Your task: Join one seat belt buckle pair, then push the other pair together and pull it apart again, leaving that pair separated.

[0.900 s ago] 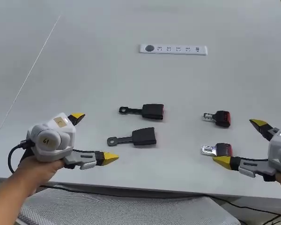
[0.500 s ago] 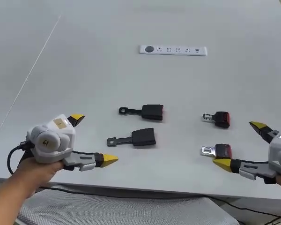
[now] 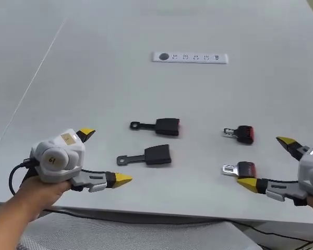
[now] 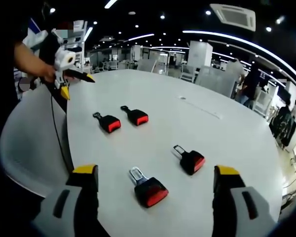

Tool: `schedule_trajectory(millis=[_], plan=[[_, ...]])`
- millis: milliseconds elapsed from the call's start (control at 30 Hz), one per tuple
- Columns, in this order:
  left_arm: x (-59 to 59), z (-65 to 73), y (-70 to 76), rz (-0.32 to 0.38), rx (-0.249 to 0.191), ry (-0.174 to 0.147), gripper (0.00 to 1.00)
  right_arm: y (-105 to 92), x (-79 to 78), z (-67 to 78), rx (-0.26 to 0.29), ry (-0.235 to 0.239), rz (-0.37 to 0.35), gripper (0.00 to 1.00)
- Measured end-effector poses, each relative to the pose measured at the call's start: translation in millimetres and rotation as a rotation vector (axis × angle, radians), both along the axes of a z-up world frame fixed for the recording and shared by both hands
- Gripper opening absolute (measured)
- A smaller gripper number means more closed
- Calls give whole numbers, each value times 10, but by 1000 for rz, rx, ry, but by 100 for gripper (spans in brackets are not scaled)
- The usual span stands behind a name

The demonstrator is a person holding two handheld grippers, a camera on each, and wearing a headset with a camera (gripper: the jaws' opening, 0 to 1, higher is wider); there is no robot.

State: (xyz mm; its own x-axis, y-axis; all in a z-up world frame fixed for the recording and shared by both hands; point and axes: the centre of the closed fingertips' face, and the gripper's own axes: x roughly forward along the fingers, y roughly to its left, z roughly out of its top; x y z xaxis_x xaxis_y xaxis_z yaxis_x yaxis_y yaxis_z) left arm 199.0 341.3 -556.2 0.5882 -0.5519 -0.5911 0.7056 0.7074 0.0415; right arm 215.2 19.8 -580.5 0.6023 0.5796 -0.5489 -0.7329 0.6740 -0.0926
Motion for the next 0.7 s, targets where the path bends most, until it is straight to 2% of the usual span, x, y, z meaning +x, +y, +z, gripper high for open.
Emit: schedule_trajectory(millis=[467,700], plan=[[59,-52,-122,-30,7,12,100,-73,-19,-55,1,24,-4,96],[88,-122,-196,-54,10,23,100,-109,-21,-75,2,36,-5,94]])
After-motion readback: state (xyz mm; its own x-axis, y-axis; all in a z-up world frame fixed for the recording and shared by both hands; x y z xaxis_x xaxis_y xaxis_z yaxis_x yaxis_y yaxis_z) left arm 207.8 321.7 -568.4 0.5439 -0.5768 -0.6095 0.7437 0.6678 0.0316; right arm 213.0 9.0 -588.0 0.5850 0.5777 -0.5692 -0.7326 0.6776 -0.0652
